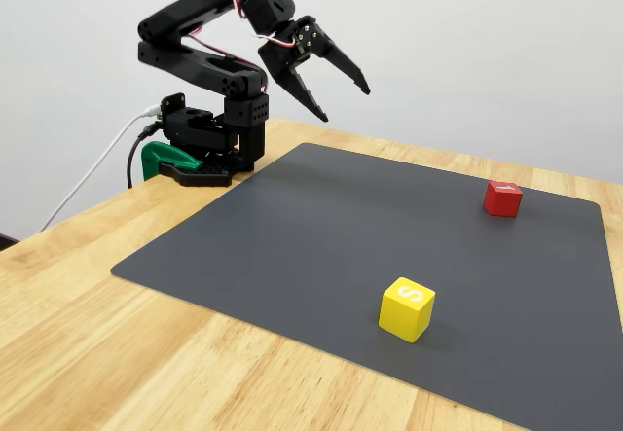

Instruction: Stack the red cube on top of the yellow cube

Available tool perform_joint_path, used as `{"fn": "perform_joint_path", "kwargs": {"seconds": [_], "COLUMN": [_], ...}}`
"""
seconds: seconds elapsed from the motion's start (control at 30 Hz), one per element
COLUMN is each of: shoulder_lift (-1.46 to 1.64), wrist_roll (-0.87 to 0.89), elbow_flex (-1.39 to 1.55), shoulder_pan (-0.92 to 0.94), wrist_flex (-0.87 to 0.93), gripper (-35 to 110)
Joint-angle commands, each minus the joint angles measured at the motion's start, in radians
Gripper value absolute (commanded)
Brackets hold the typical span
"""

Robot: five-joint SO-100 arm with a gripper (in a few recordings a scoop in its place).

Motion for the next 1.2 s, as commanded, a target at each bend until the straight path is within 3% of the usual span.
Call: {"fn": "perform_joint_path", "kwargs": {"seconds": [0.0,0.63,1.17], "shoulder_lift": [-0.058,-1.077,-1.726], "wrist_roll": [0.002,0.061,0.025], "elbow_flex": [-0.135,-1.008,-1.733], "shoulder_pan": [-0.044,-0.071,-0.074], "wrist_flex": [0.041,0.308,0.577], "gripper": [31,33,33]}}
